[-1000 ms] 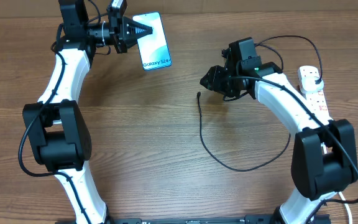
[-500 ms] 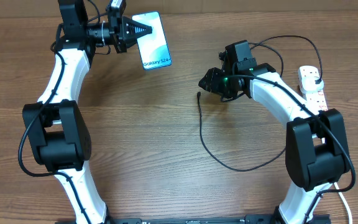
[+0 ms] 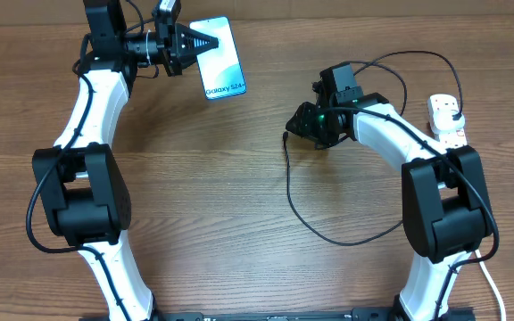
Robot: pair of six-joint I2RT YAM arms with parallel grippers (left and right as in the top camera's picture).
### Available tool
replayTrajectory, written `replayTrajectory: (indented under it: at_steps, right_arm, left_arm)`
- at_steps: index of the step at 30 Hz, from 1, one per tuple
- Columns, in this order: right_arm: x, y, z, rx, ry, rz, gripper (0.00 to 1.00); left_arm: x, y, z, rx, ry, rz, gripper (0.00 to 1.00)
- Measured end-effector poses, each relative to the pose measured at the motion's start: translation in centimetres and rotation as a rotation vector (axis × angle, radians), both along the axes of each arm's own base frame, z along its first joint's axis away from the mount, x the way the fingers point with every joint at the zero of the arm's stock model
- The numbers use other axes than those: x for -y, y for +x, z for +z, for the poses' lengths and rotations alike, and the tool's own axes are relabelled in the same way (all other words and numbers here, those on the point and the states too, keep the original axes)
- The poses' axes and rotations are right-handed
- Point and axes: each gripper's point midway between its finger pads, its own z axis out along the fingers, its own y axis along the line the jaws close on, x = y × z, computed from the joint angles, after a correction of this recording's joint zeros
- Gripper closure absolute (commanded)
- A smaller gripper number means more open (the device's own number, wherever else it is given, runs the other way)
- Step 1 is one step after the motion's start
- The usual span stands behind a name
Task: Plug charger to phone and switch on socket
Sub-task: 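Lower the right gripper onto the black cable's USB-C end and grasp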
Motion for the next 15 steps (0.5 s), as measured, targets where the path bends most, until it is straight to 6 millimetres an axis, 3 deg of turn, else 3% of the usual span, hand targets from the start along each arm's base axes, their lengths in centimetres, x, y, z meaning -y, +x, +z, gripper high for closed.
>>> replayTrajectory:
  at_steps: [15]
  right_arm:
    - [-1.0,-1.3,-2.2,-0.116,0.071,-0.017,0.67]
  left_arm:
    - [0.0,0.0,0.0,-0.003,0.0,0.0,0.96]
